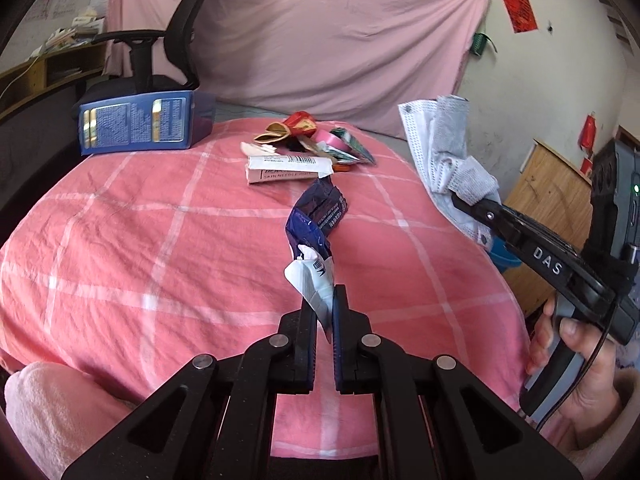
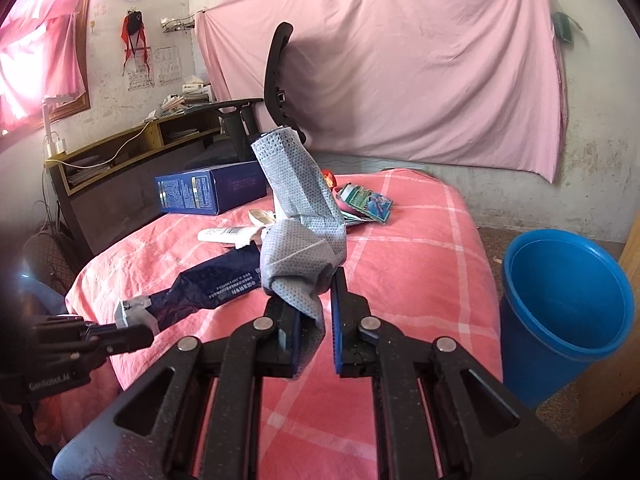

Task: Collect trash
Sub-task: 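Lift the grey mask with the right tool while the left tool lifts the blue wrapper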

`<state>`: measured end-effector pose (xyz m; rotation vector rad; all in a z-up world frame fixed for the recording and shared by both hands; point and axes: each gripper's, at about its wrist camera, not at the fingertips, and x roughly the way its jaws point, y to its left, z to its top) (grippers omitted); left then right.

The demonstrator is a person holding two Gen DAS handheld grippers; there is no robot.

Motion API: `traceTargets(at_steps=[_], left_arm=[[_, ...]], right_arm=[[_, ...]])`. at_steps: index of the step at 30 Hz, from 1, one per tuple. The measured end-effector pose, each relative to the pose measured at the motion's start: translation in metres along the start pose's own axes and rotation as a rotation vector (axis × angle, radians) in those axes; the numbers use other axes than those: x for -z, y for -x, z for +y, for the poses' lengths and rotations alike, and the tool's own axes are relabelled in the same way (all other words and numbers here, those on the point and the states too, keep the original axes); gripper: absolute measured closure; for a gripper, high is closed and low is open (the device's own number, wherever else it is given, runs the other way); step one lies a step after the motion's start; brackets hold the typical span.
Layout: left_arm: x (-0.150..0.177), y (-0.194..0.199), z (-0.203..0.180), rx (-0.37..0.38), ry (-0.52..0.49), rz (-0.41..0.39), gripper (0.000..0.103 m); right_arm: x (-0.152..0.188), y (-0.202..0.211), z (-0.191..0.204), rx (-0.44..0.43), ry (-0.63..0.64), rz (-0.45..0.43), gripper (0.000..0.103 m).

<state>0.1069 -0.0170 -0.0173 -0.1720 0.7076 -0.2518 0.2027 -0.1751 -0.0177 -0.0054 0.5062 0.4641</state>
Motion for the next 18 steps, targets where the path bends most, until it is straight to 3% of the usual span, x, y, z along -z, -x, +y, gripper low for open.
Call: traceTargets(at_steps=[9, 15, 18], left_arm=[[-0.034, -0.037, -0.027, 0.050, -0.127, -0.081, 0.099], [-0.064, -0.058, -0.019, 0.157, -0.048, -0.108, 0.099], [-0.077, -0.066, -0.013, 0.143, -0.023, -0.121, 0.099]], right_arm=[[-0.002, 0.012, -0.017, 0.070, -0.039, -0.062, 0.065], [-0.004, 0.016, -0.033, 0.107, -0.093, -0.087, 0.065], [-0.004, 0.014, -0.038, 0.119, -0.110, -0.086, 0.065]])
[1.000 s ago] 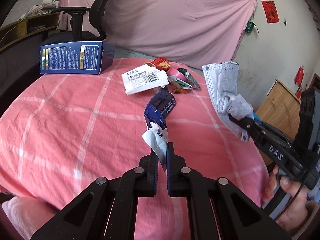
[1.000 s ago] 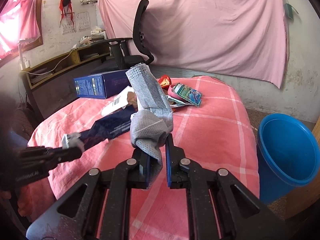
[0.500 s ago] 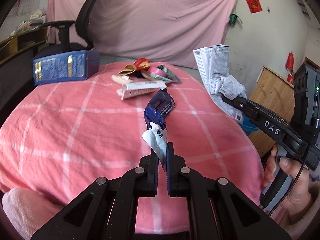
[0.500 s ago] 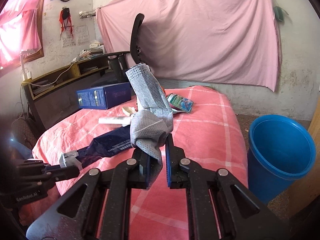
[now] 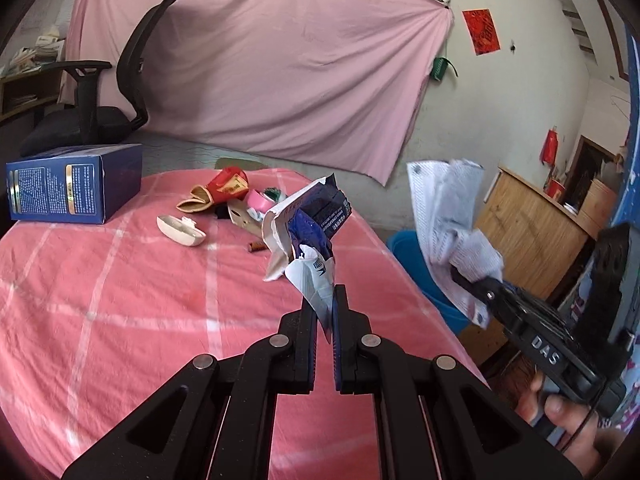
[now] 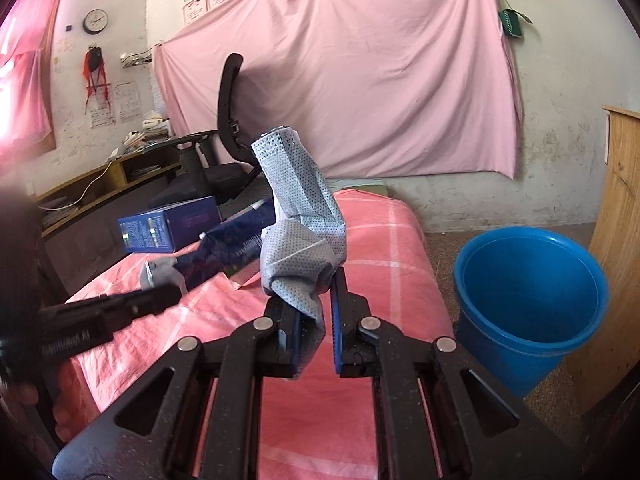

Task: Collect trash
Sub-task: 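Lift the grey mask with the right tool while the left tool lifts the blue wrapper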

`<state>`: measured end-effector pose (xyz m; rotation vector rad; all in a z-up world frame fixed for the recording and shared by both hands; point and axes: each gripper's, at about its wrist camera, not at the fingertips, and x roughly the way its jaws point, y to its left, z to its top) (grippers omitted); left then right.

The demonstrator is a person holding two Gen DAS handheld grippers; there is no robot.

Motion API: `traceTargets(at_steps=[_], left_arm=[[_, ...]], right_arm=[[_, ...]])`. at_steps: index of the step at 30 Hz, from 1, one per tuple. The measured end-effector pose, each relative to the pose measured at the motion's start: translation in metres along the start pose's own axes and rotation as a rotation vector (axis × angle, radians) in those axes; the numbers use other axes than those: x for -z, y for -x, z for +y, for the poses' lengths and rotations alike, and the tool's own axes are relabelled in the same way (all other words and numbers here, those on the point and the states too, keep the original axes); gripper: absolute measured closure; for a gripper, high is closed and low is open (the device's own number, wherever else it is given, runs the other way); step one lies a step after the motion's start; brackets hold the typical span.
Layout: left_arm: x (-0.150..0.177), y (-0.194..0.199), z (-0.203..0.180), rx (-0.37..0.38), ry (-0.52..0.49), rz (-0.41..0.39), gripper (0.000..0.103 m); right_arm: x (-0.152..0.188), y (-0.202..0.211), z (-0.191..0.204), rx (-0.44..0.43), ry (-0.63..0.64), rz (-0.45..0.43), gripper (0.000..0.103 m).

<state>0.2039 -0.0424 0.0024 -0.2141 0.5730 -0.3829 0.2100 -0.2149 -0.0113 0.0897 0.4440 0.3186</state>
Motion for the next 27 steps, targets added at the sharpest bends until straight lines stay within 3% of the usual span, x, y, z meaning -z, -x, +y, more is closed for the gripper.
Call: traceTargets(at_steps=[4, 9, 13, 17, 27], left_arm=[[-0.012, -0.008, 0.020, -0.033, 0.048, 0.008, 0.099], [-0.006, -0.013, 0.042, -0.053, 0.089, 0.045, 0.099], [-0.002, -0.006, 0.044, -0.042, 0.102, 0.032, 0.099], [-0.004, 0.009, 0.032, -0.051, 0.048, -0.037, 0.099], [-0.038, 0.037, -0.025, -0.042, -0.125, -0.266, 0.099]], right_arm=[[-0.002, -0.004, -0.003, 0.003, -0.019, 0.010, 0.065], [-0.003, -0.016, 0.003, 0.001, -0.012, 0.046, 0.065], [-0.002, -0.022, 0.009, -0.008, -0.004, 0.058, 0.065], [-0.005, -0.017, 0.010, -0.018, -0.008, 0.027, 0.065], [-0.039, 0.021, 0.003, 0.006, -0.019, -0.183, 0.065]])
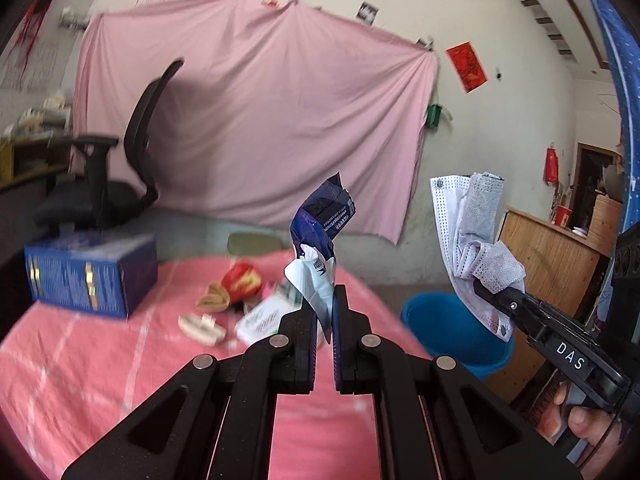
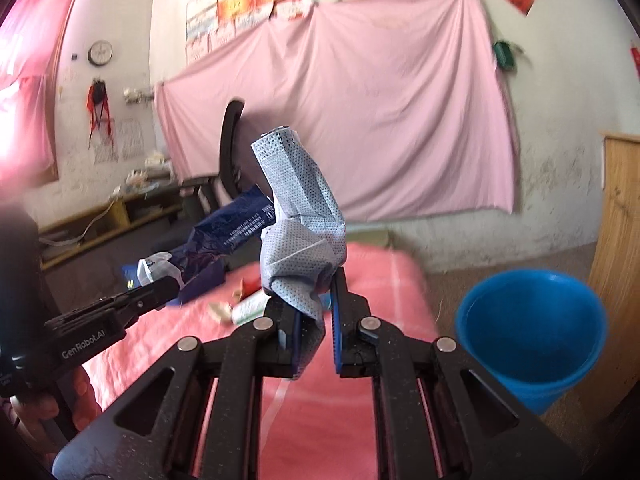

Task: Collect trash
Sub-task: 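Lift the grey mask with the right tool while the left tool lifts the blue wrapper, then open both tools over the blue bucket, dropping the mask and wrapper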

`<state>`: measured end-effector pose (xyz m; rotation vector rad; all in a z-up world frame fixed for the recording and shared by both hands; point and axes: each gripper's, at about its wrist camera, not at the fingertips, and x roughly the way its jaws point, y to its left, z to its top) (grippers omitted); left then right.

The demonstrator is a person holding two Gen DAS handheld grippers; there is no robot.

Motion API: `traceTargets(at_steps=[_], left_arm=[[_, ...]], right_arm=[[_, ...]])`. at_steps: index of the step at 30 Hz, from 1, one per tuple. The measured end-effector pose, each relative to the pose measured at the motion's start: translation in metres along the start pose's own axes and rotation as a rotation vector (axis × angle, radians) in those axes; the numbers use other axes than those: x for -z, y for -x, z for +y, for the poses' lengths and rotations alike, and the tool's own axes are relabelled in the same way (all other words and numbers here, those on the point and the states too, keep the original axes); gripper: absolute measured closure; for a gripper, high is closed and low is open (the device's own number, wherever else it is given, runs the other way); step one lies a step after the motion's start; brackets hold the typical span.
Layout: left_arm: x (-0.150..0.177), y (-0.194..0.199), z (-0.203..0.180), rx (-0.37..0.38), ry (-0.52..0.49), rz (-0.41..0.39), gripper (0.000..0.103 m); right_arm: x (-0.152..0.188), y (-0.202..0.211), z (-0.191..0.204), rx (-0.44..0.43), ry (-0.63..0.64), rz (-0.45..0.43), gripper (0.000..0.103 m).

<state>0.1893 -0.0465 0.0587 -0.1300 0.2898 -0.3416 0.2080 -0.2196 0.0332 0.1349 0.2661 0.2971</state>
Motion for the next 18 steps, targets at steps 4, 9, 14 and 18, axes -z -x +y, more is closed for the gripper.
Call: traceTargets(at_steps=[4, 9, 14, 18], left_arm=[[-0.025, -0.009, -0.026, 0.039, -0.053, -0.081, 0.099], [-0.048, -0.036, -0.061, 0.109, -0.092, -0.144, 0.099], [-0.057, -0.075, -0.102, 0.188, -0.131, -0.141, 0.098], [-0.050, -0.123, -0.126, 0.251, -0.131, -0.047, 0.098]], right_arm=[[-0.024, 0.007, -0.017, 0.051, -0.005, -0.071, 0.065], [-0.054, 0.015, -0.042, 0.128, -0.001, -0.154, 0.065], [-0.062, 0.013, -0.075, 0.235, -0.001, -0.187, 0.065], [-0.049, 0.004, -0.113, 0.305, -0.065, -0.144, 0.065]])
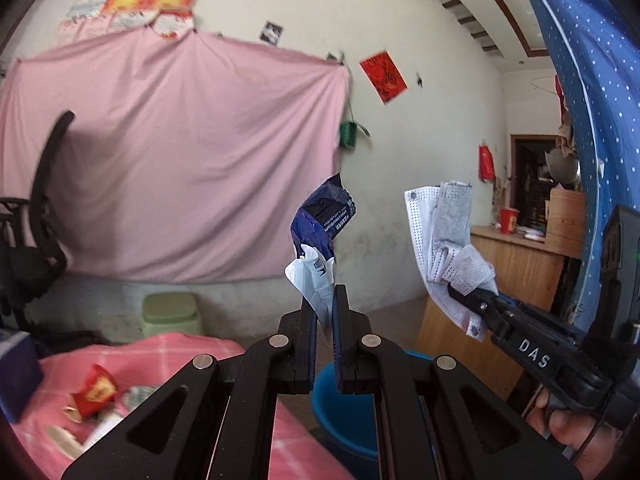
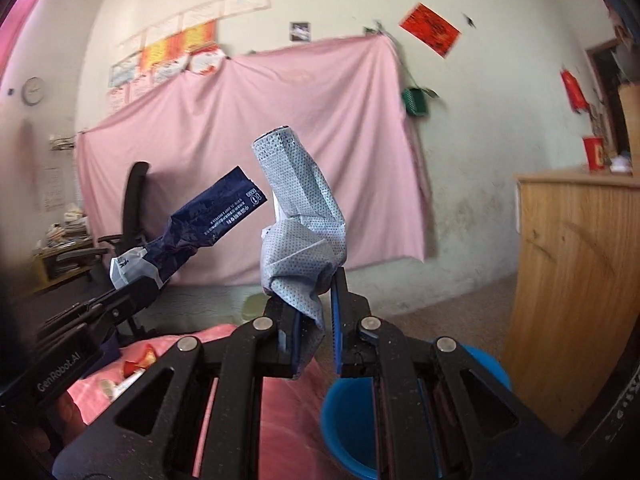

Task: Collect trash
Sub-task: 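Open both tools over the blue bucket, dropping the mask and wrapper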

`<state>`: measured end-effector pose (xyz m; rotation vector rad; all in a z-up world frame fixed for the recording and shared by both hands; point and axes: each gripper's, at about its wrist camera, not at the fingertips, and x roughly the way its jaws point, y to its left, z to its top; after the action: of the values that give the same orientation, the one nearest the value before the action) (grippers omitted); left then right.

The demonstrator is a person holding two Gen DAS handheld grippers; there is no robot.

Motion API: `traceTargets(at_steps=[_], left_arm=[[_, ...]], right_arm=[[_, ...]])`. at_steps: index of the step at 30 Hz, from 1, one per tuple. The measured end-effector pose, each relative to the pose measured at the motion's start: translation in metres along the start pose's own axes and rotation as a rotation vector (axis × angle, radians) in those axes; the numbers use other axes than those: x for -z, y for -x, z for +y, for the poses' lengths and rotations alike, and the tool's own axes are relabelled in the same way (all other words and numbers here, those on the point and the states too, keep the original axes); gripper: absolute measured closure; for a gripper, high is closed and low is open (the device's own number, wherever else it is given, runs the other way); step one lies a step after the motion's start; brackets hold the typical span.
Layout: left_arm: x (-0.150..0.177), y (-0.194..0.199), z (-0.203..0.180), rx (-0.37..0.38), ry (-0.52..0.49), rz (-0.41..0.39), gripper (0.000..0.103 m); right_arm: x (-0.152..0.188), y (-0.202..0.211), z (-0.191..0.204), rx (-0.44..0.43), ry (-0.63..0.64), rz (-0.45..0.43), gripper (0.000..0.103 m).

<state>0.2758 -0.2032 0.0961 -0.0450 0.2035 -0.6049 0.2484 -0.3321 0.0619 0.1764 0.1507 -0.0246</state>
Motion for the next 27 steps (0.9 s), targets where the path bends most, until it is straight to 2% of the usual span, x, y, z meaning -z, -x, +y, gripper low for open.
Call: traceTargets(at_steps=[9, 16, 20, 23, 25, 27], left_arm=[[0.031, -0.116, -0.015, 0.108, 0.074, 0.337, 0.098], [0.050, -0.170, -0.029, 0.114, 0.097, 0.506, 0.098], [0.053, -0.191, -0.026, 0.117, 0.146, 0.581, 0.097], [0.064, -0.192, -0.021, 0.108, 0.174, 0.606, 0.092], [0.067, -0.192, -0.016, 0.102, 0.196, 0.606, 0.078], [0.067, -0.189, -0.011, 0.094, 0.216, 0.595, 0.074]], right_arm=[[0.043, -0.045, -0.060, 0.134, -0.061, 0.251, 0.064], [0.070, -0.071, -0.094, 0.170, -0.147, 0.391, 0.059], [0.081, -0.080, -0.104, 0.177, -0.184, 0.446, 0.051], [0.082, -0.081, -0.110, 0.183, -0.197, 0.461, 0.040], [0.083, -0.080, -0.112, 0.185, -0.201, 0.461, 0.031], [0.081, -0.083, -0.114, 0.190, -0.203, 0.465, 0.024]])
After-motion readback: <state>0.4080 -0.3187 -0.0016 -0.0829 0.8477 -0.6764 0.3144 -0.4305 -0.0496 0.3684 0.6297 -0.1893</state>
